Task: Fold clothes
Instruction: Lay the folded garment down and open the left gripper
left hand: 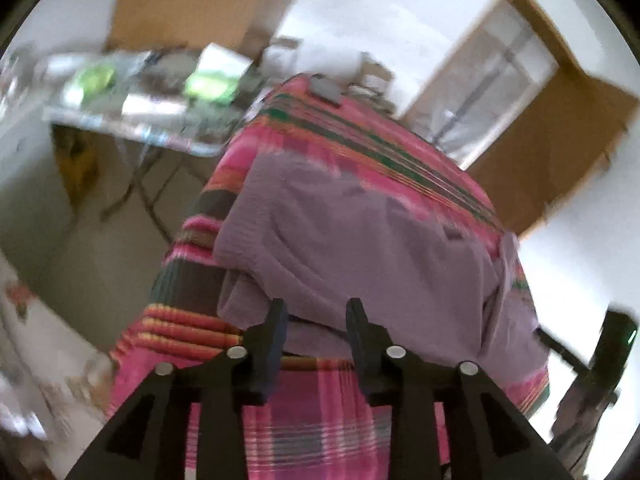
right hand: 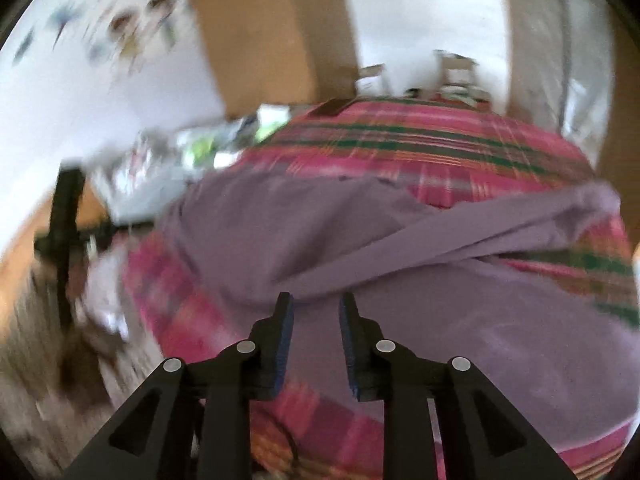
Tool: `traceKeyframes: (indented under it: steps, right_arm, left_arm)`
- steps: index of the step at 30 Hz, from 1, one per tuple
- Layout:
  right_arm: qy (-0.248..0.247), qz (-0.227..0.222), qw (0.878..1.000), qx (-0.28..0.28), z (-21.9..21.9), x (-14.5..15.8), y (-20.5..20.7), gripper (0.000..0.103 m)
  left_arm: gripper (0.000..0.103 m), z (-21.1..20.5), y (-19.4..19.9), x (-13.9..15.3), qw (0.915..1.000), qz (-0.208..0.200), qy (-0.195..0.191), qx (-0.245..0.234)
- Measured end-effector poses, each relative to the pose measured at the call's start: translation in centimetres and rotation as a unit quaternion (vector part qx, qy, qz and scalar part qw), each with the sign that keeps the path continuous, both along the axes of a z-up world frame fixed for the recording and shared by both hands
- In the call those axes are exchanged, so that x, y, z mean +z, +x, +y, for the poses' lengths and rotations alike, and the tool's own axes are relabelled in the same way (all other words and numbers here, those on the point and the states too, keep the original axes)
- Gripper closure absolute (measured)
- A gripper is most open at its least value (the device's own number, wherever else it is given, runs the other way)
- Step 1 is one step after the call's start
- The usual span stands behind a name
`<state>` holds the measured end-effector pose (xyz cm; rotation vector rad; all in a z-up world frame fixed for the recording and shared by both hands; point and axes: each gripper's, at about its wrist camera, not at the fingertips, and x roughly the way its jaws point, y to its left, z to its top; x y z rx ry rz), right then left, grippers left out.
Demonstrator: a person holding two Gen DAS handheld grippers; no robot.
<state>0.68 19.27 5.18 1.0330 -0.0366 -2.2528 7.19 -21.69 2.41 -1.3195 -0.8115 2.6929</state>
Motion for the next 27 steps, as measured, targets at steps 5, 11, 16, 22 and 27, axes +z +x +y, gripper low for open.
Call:
traceKeyframes:
  steps: [5,11,16,22,27]
  right_arm:
    - [-0.041,-0.063,0.995,-0.059,-1.3,-3.0,-3.1,0.061]
    - [-0.060,-0.087,0.988,-0.115,-2.1,-3.9,-5.3,0.059]
    - [-0.050,-0.130,0.977,-0.159,-2.7,-5.3,-6.6,0.059]
    - [-0.049,-0.156,0.970,-0.181,-2.4,-6.1,-6.9,0.077]
    - [-0.037,-0.136,0.974,-0.177,-2.4,-6.0,-6.7,0.093]
  left_arm:
    - [0.071,-0.9,-0.8,-0.7,0.9986,-0.015,0.031,0.039]
    - [0.071,-1.6,-2.0,-1.5,0.9966,-0.036,0.038,0.064]
    - [0.071,-1.3,-2.2,-1.6,0.9968,-0.037,0.031,0.064]
    - [0.071,-1.6,-2.4,-1.8,0.9960,-0.039,0.040,0.071]
    - [0.082,-2.4,-2.2,-2.0,0.9933,-0.035,0.065,0.088]
